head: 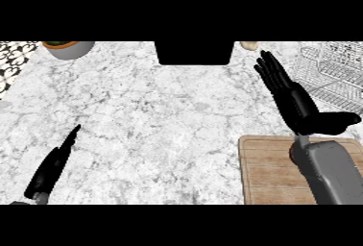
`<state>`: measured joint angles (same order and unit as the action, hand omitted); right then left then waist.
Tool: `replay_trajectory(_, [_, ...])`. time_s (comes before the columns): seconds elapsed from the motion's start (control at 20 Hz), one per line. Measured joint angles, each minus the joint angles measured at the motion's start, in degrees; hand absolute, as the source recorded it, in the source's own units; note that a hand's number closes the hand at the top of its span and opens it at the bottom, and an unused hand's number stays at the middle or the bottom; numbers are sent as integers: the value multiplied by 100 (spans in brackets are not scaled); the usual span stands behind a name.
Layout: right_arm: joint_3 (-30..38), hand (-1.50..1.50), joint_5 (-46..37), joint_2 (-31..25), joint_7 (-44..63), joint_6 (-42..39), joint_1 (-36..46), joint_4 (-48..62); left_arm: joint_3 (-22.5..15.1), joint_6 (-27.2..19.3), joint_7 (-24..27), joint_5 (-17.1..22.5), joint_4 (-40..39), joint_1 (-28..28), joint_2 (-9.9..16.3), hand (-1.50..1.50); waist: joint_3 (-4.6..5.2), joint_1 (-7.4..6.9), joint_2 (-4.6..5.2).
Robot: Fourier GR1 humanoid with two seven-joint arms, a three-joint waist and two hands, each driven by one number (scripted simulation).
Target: Pick the lemon from the cutting board and place it in the tiered basket
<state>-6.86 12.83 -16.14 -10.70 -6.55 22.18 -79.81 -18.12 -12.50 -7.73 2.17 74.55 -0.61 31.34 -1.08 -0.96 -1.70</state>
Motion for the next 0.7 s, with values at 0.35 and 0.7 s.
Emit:
replay_trajectory(0.35, [1080, -150, 78, -1492, -379, -548, -578, -522, 391, -630, 253, 377, 433, 331, -680, 0, 92, 306, 57])
replay_trajectory(0.7, [2932, -150, 1099, -1847, -628, -502, -1636, 265, 467, -887, 621, 614, 672, 526, -1290, 0, 83, 358, 111])
